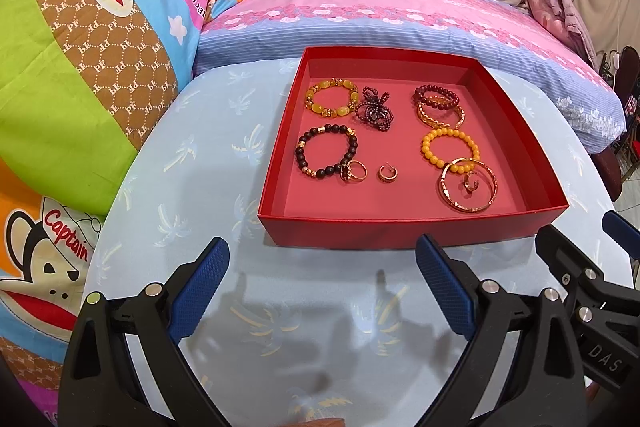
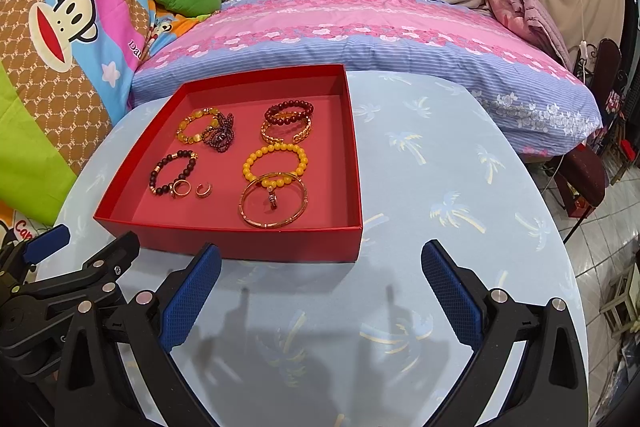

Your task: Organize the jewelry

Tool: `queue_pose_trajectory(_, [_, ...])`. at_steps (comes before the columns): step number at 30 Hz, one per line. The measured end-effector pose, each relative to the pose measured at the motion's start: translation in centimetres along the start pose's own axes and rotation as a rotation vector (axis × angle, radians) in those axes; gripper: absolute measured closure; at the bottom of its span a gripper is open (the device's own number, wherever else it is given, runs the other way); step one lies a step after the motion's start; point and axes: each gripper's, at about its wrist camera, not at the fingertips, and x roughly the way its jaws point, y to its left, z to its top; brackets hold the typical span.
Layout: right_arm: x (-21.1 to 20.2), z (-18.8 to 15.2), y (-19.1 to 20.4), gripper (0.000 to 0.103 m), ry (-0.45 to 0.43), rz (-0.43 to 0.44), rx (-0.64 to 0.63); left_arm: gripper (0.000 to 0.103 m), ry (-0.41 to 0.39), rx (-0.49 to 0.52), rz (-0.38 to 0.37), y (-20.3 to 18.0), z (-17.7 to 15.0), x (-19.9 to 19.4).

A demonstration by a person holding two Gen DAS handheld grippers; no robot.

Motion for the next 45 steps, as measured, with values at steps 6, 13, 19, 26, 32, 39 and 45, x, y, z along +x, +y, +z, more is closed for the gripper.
queue_pose_trajectory(6, [-0.02, 0.0, 0.03, 0.006, 0.001, 0.002, 0.001, 0.013, 0.004, 0.002, -0.002, 0.08, -0.01, 0.15])
queue_pose_trajectory(13, [0.0, 0.01, 0.06, 0.006, 0.0, 0.001, 0.0, 0.013, 0.004, -0.003, -0.003, 0.12, -0.03, 0.19])
queue_pose_trajectory(19, [-0.01, 0.02, 0.08, 0.006, 0.001, 0.001, 0.001, 0.013, 0.0, -0.003, -0.001, 0.13, -0.06, 0.19])
queue_pose_trajectory(26, [-0.04, -0.02, 0.08, 0.006, 0.002, 0.001, 0.0, 0.013, 0.003, -0.002, 0.001, 0.13, -0.12, 0.23])
queue_pose_trajectory(32, [-0.06, -0.11, -0.02, 0.006, 0.001, -0.001, 0.0, 0.014, 0.006, -0.003, 0.0, 0.14, -0.17, 0.26])
queue_pose_trajectory(39, [-0.04, -0.07, 0.06, 0.006, 0.001, -0.001, -0.001, 0.014, 0.006, -0.003, 0.001, 0.15, -0.22, 0.22])
queue_pose_trajectory(45, [-0.07, -0.08, 0.01, 0.006, 0.002, -0.003, -0.001, 0.014, 0.009, -0.004, 0.0, 0.13, -0.21, 0.22])
